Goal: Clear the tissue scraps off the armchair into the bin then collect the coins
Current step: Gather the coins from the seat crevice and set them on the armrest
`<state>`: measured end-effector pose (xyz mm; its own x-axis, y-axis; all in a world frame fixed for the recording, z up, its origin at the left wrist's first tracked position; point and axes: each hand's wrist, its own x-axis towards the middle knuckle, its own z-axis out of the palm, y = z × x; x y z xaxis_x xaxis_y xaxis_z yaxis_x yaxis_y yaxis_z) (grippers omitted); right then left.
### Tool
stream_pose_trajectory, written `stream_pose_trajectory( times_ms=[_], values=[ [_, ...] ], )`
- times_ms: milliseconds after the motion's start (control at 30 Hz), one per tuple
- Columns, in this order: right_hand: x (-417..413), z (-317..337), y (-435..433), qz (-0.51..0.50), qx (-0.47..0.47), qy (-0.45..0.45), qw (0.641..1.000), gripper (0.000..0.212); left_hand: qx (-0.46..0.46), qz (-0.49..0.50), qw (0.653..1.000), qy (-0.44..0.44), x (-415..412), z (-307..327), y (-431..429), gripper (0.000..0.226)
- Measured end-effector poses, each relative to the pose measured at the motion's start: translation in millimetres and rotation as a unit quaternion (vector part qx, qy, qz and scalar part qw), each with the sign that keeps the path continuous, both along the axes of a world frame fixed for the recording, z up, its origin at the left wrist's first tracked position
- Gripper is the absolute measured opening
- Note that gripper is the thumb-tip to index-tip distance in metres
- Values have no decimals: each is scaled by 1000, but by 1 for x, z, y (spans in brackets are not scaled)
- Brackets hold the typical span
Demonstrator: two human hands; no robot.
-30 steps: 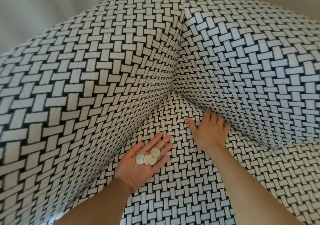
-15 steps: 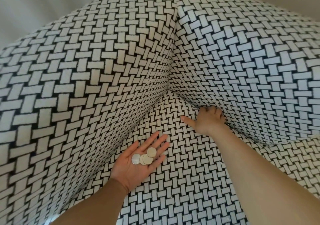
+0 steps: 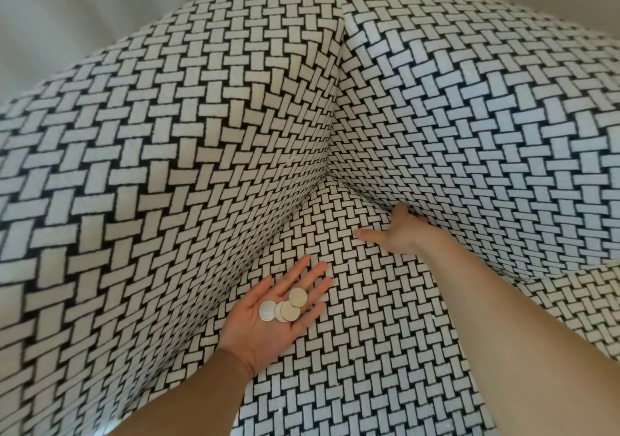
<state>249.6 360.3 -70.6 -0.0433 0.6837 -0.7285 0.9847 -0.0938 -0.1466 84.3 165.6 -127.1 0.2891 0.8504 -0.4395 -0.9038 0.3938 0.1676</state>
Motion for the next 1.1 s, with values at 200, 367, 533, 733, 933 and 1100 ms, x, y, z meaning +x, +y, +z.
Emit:
stream_pose_trajectory(
  times_ms=[200, 367, 533, 733, 933, 1100],
  values=[
    [15, -4, -4, -16, 20, 50, 998, 120, 22, 1, 1000, 20, 1, -1, -1, 52],
    [24, -2, -7, 16, 39, 56, 998, 108, 27, 2, 999, 23, 1, -1, -1, 51],
    [16, -2, -9, 62, 77, -1, 995, 94, 31, -1, 999, 13, 1, -2, -1, 52],
    [-3, -3, -24, 56, 134, -83, 986, 99, 39, 0, 999, 22, 1, -2, -1, 51],
    [-3, -10, -29, 25, 160, -49, 986, 102, 40, -1, 999, 26, 0, -2, -1, 51],
    [1, -13, -30, 4, 173, -13, 985, 103, 41, -1, 999, 28, 0, -2, -1, 51]
  ],
)
